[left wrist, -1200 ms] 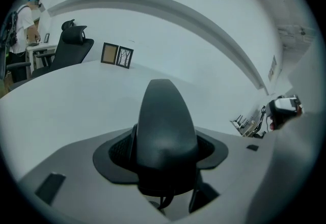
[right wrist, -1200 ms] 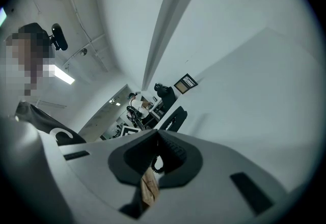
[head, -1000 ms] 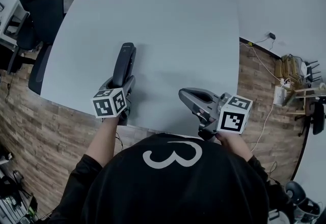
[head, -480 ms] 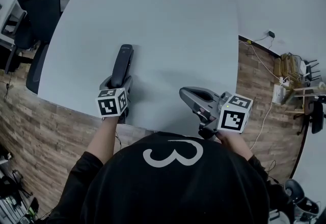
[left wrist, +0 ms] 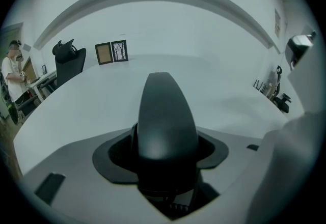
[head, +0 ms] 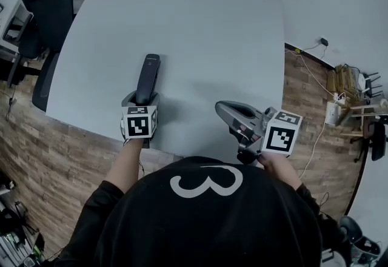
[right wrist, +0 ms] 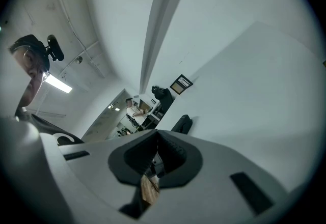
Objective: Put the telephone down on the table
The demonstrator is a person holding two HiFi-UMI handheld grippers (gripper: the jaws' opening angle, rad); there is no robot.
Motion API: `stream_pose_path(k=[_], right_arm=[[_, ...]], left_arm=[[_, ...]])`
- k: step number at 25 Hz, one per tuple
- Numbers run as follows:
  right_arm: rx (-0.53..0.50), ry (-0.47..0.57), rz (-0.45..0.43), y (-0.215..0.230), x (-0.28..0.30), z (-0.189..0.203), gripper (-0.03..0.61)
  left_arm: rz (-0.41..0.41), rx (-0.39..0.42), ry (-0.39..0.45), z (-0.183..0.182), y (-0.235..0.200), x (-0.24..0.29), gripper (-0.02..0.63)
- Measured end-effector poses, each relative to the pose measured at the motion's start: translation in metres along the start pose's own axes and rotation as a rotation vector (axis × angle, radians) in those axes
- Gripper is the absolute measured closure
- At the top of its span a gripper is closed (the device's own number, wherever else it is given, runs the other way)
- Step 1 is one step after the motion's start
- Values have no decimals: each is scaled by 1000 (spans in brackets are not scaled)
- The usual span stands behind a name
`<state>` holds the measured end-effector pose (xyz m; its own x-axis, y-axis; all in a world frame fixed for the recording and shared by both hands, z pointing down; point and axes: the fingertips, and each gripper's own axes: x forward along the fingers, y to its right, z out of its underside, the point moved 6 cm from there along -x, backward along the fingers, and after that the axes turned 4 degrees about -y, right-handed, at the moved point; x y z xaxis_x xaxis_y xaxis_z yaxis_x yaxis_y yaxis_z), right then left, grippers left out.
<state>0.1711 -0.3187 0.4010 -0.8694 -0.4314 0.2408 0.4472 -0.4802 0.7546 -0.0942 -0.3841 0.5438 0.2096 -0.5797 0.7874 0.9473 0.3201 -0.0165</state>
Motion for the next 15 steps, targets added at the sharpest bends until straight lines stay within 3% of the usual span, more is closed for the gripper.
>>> stream_pose_path(k=[6, 11, 15], right_arm=[[-8, -13, -5, 0, 1, 1, 569], [-6, -20, -8, 0, 3, 6, 568], [-12, -28, -5, -5, 7, 12, 568]], left_arm=[[3, -8, -7, -1, 2, 2, 318], [-32, -55, -4, 1, -5, 2, 235], [14, -80, 15, 2, -3, -5, 203]])
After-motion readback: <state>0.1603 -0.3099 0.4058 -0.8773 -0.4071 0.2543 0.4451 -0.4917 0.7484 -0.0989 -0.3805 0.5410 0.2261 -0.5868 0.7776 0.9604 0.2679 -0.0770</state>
